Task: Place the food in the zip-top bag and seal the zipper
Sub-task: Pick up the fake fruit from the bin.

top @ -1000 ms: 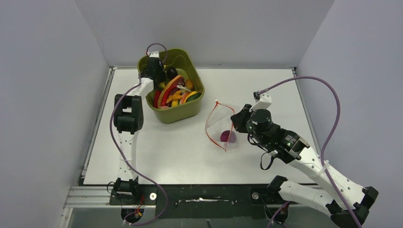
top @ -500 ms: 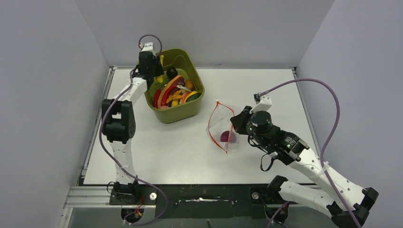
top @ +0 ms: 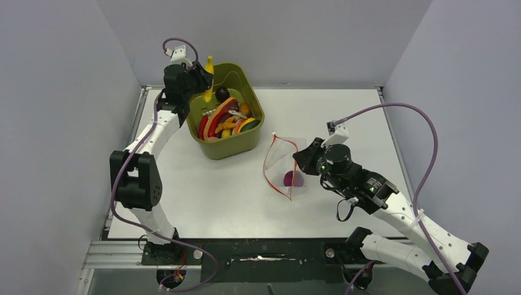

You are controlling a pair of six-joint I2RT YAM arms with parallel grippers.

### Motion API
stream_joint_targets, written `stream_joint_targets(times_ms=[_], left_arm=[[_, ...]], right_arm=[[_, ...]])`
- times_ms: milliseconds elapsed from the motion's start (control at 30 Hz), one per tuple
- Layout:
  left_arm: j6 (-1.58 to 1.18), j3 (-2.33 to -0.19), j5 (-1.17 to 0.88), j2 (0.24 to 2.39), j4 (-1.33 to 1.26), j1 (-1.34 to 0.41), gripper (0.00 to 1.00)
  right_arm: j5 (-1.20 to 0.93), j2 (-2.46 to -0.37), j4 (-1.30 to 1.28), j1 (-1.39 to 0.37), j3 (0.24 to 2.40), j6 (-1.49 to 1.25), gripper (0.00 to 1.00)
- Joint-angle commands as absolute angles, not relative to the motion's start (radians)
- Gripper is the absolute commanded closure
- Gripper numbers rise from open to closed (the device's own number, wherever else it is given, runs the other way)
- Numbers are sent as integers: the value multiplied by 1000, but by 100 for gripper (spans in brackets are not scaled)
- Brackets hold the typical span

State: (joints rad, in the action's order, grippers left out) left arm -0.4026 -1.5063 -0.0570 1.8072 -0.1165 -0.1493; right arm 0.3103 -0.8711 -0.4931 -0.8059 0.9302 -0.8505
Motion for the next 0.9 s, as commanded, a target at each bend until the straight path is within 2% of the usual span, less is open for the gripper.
stream_joint_targets(times_ms=[0,400,867], left_arm=[[-474,-1417,-165,1671,-281,-163,88],[-631,-1050,-238,1317,-536,-210,88],[-681,-846,-291,1105,-652,-418,88]], right_arm=[[259,-854,-401,-805,926,-890,100],[176,-865,-336,-805,872,-937,100],[76,-929,-225,-808,866,-1022,100]])
